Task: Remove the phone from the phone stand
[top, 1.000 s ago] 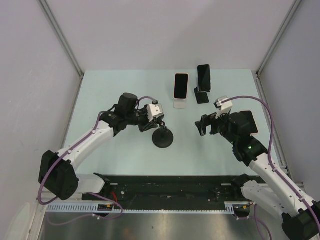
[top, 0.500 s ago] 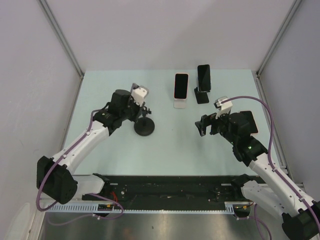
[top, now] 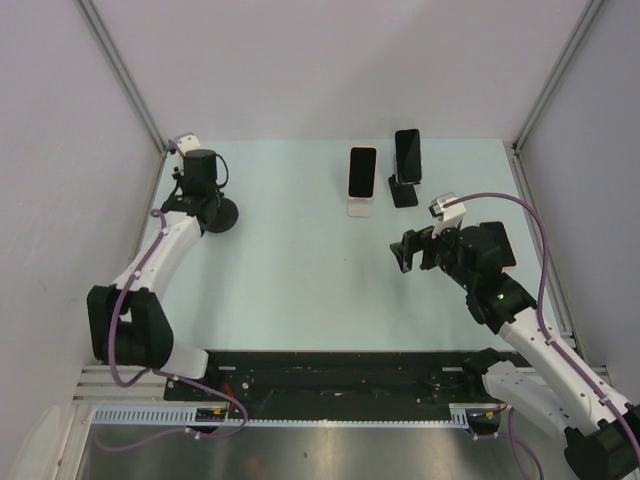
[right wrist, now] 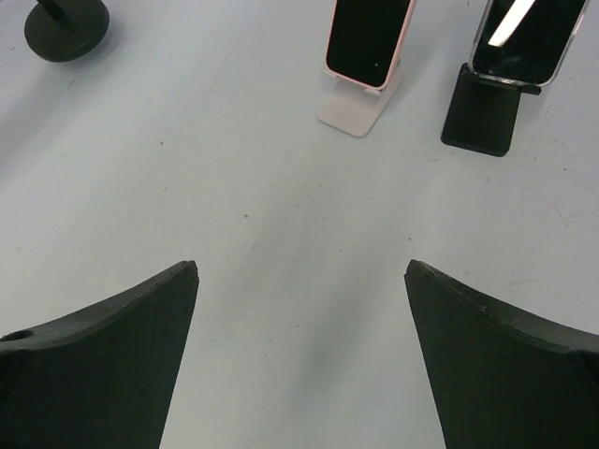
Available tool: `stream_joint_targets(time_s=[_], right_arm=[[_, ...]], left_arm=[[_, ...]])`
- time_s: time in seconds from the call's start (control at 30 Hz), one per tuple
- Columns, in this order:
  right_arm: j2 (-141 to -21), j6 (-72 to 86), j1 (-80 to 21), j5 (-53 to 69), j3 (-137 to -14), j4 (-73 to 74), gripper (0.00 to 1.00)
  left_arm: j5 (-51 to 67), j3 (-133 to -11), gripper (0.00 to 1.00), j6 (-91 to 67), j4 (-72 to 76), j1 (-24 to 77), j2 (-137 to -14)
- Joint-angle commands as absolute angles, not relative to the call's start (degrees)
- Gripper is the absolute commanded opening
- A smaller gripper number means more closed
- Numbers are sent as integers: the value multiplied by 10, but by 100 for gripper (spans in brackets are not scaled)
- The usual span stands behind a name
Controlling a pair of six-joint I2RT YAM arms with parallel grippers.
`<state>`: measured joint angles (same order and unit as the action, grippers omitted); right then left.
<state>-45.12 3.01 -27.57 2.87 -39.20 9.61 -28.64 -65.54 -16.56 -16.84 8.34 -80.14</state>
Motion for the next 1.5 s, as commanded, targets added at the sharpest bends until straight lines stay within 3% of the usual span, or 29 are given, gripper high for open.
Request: stream_joint_targets(time_s=[0.0, 0.33, 0.67, 0.77, 0.9, 1.2, 1.33, 1.47], right_arm=[[-439, 27, -278, 25, -388, 91, 98], [-443, 22, -279, 12, -388, 95, 98], [-454, 21, -278, 12, -388, 93, 98], [-457, 22, -278, 11, -388, 93, 98], [-453, 22, -279, 12, -389, 92, 98], [-435, 32, -279, 3, -389, 92, 99], [-432, 46, -277, -15, -388, 89, 100], [-433, 76, -268, -26, -389, 76, 100]], left_arm=[[-386, -747, 0, -245, -91, 53, -845], [-403, -860, 0, -228, -91, -15, -978], [-384, -889, 1, -209, -91, -40, -1037], [-386, -888, 10, -197, -91, -40, -1039], [-374, -878, 43, -195, -91, -40, -1027], [-355, -853, 89, -199, -92, -40, -968], [-315, -819, 100, -206, -90, -40, -904], [-231, -769, 100, -220, -90, -40, -826]])
